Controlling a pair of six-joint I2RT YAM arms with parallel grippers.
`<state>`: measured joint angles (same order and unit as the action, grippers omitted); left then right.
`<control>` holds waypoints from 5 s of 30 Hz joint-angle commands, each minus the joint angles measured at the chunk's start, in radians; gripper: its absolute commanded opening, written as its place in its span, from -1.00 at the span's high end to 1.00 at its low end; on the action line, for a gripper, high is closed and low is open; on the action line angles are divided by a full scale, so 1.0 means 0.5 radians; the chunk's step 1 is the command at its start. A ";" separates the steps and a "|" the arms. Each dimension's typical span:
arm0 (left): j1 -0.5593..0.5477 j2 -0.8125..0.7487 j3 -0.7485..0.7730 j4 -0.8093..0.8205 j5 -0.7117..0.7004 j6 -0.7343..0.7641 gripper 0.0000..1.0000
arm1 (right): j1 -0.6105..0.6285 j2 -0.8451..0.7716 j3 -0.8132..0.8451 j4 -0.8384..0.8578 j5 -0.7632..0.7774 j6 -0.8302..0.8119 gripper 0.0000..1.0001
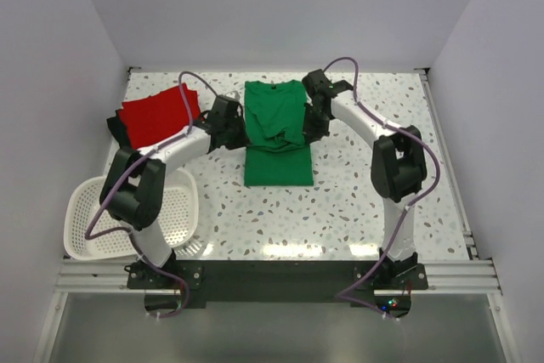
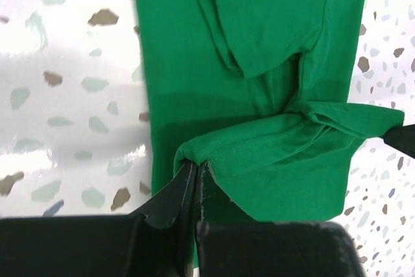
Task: Fold and stack the t-shirts
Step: Fold the tshirt
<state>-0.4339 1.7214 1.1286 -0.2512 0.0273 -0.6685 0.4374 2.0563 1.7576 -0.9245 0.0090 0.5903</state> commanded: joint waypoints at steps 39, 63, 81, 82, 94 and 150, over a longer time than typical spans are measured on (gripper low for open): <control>-0.003 -0.277 -0.389 0.088 0.090 -0.111 -0.31 | -0.132 -0.416 -0.744 0.342 -0.404 -0.135 0.15; -0.071 -0.461 -0.671 0.101 0.016 -0.224 -0.30 | -0.080 -0.312 -0.923 0.435 -0.518 -0.073 0.36; -0.077 -0.449 -0.674 0.091 -0.015 -0.231 -0.28 | -0.077 -0.158 -0.963 0.376 -0.490 -0.092 0.55; -0.077 -0.436 -0.671 0.082 -0.018 -0.228 -0.27 | -0.074 -0.146 -0.969 0.382 -0.500 -0.089 0.58; -0.123 -0.289 -0.625 0.088 0.022 -0.215 -0.14 | -0.074 -0.121 -0.966 0.389 -0.530 -0.092 0.85; -0.246 -0.890 -0.637 -0.412 -0.002 -0.142 1.00 | 0.064 -0.778 -1.199 0.177 -0.500 -0.082 1.00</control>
<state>-0.5453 1.3334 0.7872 -0.3668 0.0456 -0.7654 0.4397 1.7367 1.1744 -0.7769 -0.2749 0.5426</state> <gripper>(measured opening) 0.018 0.043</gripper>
